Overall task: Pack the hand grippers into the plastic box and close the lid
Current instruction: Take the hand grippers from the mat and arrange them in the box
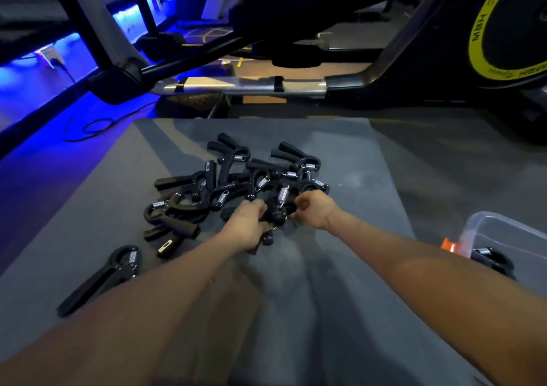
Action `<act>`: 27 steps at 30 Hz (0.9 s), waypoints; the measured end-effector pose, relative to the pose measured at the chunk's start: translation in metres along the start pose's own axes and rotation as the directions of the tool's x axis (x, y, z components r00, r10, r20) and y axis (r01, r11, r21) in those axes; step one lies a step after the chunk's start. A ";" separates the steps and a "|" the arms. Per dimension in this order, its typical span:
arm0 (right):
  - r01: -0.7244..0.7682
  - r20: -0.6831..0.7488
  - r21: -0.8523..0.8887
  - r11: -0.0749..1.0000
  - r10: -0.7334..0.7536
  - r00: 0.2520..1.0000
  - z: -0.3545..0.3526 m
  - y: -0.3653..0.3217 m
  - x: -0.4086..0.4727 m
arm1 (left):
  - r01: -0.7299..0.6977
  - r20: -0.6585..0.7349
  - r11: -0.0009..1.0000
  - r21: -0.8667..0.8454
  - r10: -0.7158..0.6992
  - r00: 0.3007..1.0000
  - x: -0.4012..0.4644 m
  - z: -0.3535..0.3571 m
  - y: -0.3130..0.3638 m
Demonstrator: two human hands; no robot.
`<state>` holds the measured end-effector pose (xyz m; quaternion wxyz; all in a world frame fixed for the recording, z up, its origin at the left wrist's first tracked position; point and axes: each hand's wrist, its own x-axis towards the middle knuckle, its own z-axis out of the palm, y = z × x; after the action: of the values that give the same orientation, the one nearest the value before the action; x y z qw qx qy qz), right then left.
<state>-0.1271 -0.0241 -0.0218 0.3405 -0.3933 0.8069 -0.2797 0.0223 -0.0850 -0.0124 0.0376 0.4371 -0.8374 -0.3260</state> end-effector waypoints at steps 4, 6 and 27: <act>-0.033 0.137 0.219 0.975 0.003 0.991 -0.024 0.006 -0.023 | -0.043 0.084 0.869 -0.493 0.096 0.992 -0.008 -0.006 0.039; -0.052 0.189 0.289 0.956 -0.004 0.982 -0.041 0.015 -0.033 | -0.036 0.084 0.775 -0.631 0.115 0.990 -0.010 -0.004 0.063; -0.373 -0.240 0.408 0.834 0.492 0.837 -0.218 0.244 -0.182 | -0.222 0.162 0.870 -0.441 0.320 0.933 -0.032 0.231 0.282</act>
<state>-0.3194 0.2968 -0.0038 0.3169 -0.0786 0.8594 -0.3934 -0.2379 0.1718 -0.0232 0.0783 0.2558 -0.8005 -0.5364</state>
